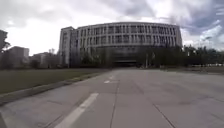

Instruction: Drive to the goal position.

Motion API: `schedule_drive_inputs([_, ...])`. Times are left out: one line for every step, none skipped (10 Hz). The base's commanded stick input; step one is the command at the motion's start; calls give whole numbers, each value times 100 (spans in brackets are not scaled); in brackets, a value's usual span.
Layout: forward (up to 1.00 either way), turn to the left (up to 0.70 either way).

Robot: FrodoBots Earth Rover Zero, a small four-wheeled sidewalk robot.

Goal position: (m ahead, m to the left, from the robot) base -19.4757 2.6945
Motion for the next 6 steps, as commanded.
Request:
schedule_drive_inputs([100, -40])
schedule_drive_inputs([100, -18])
schedule_drive_inputs([100, 7])
schedule_drive_inputs([100, 4])
schedule_drive_inputs([100, 5])
schedule_drive_inputs([100, 6])
